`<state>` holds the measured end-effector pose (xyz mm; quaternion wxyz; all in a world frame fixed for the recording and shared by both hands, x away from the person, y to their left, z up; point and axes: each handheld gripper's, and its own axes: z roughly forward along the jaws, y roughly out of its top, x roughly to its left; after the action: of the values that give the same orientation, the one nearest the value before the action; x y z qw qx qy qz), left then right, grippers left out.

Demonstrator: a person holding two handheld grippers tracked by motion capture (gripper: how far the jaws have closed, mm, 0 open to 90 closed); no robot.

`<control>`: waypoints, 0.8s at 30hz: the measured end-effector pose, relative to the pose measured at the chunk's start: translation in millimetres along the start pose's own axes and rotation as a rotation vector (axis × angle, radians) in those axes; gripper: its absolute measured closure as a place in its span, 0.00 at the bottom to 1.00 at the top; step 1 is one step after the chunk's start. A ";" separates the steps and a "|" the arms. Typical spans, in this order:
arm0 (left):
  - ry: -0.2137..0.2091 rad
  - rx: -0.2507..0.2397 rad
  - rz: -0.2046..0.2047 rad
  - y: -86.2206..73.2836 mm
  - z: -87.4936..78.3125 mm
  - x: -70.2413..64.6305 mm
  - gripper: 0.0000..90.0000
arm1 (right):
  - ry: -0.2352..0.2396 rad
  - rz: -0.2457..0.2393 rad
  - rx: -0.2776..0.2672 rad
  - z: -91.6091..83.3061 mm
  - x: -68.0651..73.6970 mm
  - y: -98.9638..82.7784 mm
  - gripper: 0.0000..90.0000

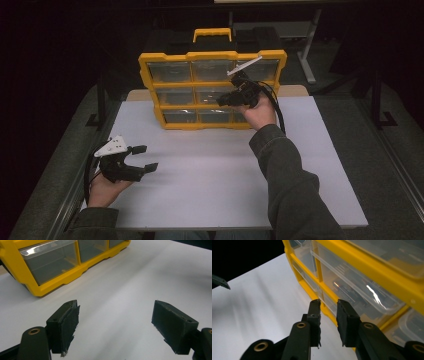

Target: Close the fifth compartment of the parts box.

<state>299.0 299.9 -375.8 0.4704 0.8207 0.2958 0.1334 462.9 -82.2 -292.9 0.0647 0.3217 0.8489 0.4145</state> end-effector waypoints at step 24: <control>0.004 0.005 -0.007 -1.2 1.1 -2.9 0.23 | -0.001 0.025 -0.031 -13.3 -3.8 -29.9 0.63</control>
<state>296.8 297.8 -377.2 0.4682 0.8205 0.3000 0.1325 446.1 -106.7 -307.1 0.0647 0.3315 0.8382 0.4283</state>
